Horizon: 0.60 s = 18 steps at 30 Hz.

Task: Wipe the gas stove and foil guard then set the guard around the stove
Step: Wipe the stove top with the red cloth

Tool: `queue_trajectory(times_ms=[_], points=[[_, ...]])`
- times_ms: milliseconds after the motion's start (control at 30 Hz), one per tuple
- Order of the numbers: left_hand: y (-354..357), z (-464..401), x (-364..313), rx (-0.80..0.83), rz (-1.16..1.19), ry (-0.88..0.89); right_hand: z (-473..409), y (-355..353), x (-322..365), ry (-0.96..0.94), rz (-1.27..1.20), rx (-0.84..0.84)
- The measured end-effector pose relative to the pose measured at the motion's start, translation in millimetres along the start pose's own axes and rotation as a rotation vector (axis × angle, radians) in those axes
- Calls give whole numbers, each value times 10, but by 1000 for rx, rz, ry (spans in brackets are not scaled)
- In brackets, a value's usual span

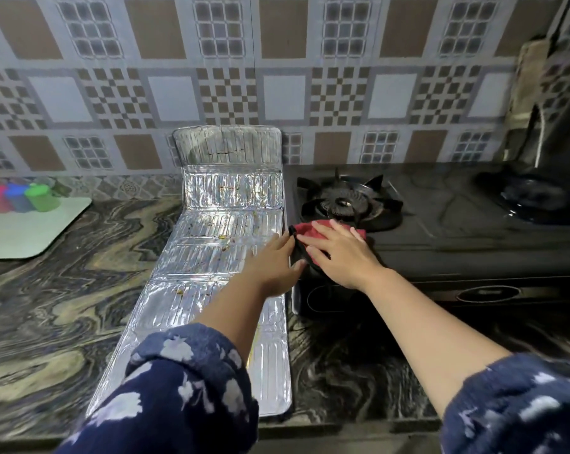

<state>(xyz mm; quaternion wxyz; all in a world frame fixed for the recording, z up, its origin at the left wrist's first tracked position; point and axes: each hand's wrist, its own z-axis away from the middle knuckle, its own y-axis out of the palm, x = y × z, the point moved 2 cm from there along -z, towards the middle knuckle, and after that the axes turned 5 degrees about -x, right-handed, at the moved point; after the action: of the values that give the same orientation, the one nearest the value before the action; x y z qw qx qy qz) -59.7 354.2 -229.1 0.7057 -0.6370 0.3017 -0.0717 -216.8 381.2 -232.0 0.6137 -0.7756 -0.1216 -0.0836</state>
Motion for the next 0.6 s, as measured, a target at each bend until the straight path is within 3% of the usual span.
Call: queue_trajectory(times_ms=[600], points=[[97, -6, 0, 43, -102, -34, 35, 74, -9, -9, -2, -68]])
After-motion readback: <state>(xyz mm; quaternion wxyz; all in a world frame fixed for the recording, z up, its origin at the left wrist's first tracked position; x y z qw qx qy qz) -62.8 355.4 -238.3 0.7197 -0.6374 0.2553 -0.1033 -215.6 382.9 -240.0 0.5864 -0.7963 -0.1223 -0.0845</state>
